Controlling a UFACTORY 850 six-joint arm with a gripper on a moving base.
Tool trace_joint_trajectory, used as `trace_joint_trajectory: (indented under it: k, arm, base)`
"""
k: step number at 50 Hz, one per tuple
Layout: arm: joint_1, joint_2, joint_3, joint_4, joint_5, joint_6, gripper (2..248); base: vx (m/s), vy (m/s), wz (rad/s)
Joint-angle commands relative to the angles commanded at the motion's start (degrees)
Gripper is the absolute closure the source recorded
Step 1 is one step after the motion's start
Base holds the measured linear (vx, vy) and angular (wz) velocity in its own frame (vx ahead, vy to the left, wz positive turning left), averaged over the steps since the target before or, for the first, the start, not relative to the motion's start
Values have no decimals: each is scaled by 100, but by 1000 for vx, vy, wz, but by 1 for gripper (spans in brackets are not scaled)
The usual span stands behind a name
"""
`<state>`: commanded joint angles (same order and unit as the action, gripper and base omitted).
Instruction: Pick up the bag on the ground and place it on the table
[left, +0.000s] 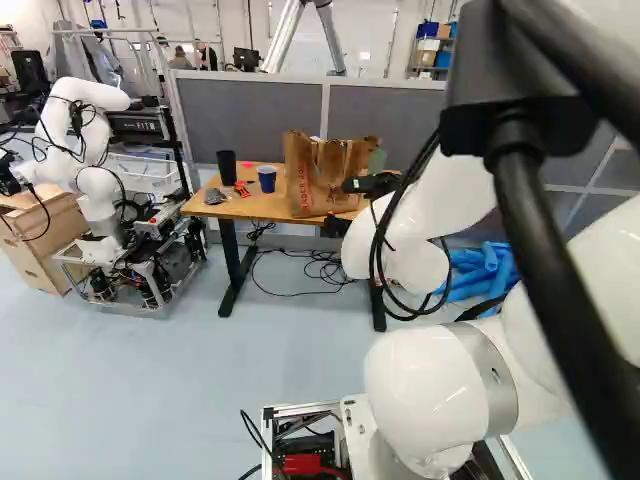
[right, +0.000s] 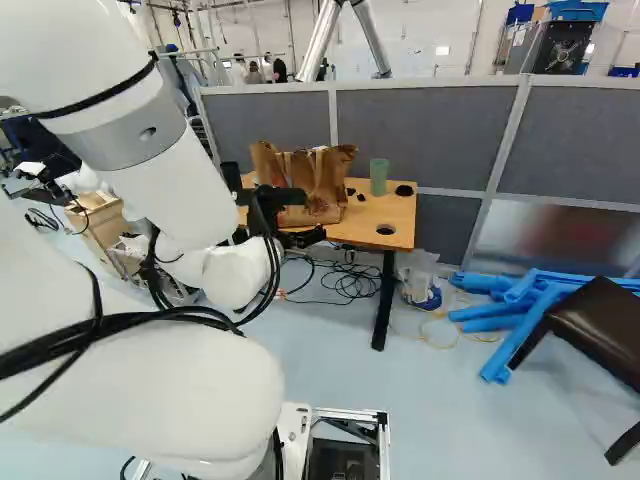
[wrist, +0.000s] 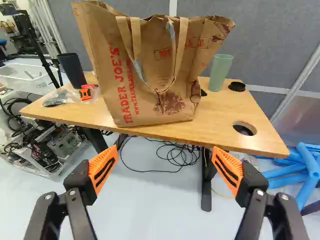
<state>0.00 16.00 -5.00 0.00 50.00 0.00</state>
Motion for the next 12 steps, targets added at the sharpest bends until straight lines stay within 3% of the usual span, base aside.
trace_joint_trajectory:
  k: [12]
  arm:
    - [0, 0, 0, 0, 0, 0, 3]
  base:
    - [0, 0, 0]
